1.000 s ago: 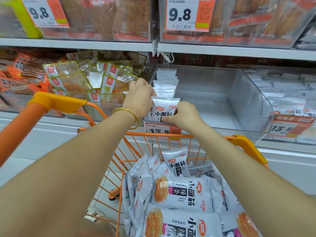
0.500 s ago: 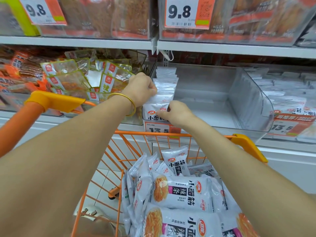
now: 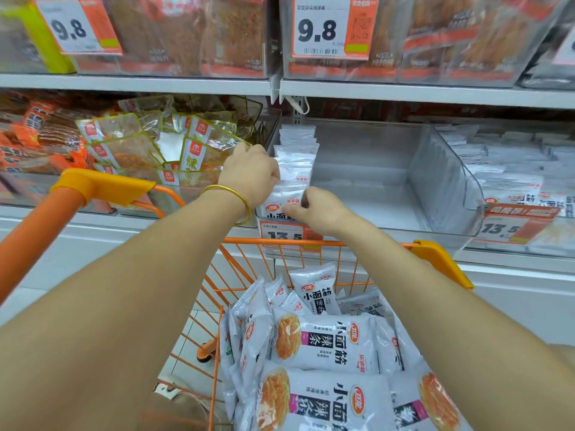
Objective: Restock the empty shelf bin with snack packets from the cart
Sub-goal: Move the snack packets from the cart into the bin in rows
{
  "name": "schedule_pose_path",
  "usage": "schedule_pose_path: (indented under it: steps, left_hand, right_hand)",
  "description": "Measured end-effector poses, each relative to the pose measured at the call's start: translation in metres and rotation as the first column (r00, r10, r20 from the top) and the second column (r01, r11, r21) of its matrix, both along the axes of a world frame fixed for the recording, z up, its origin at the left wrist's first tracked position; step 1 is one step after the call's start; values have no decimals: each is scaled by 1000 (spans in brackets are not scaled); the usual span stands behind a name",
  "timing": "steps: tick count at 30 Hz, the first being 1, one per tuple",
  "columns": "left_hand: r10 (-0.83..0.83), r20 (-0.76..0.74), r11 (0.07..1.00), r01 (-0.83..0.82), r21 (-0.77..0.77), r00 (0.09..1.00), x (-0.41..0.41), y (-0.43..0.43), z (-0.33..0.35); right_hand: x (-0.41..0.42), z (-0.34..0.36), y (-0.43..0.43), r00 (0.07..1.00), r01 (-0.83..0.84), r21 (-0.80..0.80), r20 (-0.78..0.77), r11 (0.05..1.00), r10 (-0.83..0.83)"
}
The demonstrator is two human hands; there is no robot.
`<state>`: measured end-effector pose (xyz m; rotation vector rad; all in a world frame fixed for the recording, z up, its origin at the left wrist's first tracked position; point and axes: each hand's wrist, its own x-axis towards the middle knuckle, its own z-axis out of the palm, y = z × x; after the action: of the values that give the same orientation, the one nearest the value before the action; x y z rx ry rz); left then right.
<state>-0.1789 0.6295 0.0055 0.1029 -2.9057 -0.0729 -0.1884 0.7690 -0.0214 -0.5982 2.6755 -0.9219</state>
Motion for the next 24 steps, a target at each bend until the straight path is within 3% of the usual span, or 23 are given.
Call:
schedule_pose_path:
  steps: [2,5,8,10,13,15,19,24]
  left_hand:
    - [21,-42,1000,-21,-3,999,4,2,0]
    - [10,-271,1000,-3,28,963,15,9,-5]
    - [-212,-436,975,160,-153,875,28,18,-18]
    - [-364,-423,920,251,-300,830,35,23,-30]
    - [-486,-327,842,334,-423,811,43,31,-42]
    - [-523,-265,803,366,-470,810,46,36,-47]
    - [-495,-244,822,360,-441,834,46,39,-51]
    - [-486,-247,836,364,-409,838,47,38,-57]
  right_hand:
    - [1,4,0,1000,2,29,13,1000,-2]
    - [4,13,12,998,-19,86,-52,996,23]
    - [15,21,43,965,113,-44,-232,993,-120]
    - [26,20,66,972,66,-19,-225,998,-69]
    - [46,1,81,985,-106,239,-109,965,135]
    - [51,-20,81,960,-151,343,-172,927,221]
    - [49,-53,76,853,-54,557,-405,829,328]
    - [53,-59,73,829,-26,553,-454,832,328]
